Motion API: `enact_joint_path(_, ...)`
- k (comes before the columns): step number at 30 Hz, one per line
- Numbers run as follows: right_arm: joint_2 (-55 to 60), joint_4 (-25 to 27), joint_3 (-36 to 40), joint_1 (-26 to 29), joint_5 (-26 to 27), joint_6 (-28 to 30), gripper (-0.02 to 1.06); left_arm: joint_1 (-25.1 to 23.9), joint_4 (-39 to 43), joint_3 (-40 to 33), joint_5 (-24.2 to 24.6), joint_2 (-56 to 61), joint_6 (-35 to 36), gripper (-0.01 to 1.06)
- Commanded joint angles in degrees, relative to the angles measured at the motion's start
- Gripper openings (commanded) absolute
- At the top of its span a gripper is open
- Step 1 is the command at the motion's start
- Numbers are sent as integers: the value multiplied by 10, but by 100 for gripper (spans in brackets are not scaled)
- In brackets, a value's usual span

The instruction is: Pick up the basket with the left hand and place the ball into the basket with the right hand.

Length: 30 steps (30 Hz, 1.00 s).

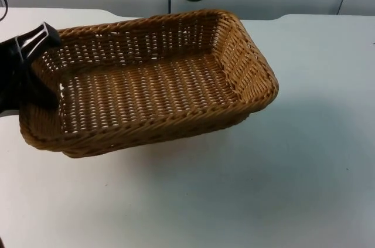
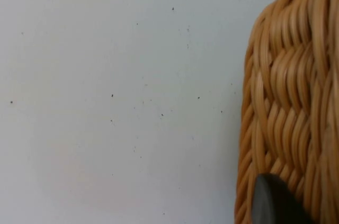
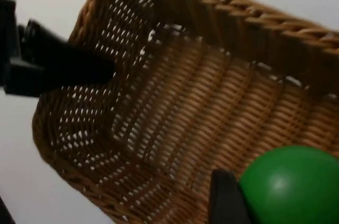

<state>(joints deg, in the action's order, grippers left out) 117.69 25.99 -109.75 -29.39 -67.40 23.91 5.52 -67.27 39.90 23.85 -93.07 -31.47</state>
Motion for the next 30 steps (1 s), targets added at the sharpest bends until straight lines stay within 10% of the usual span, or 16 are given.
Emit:
enact_joint_path(1, 7, -19, 1, -19, 0, 6, 0, 3, -15, 4, 1, 7, 4, 0)
enact_joint_path(30, 129, -45, 4, -57, 85, -20, 6, 3, -16, 4, 5, 7, 0, 0)
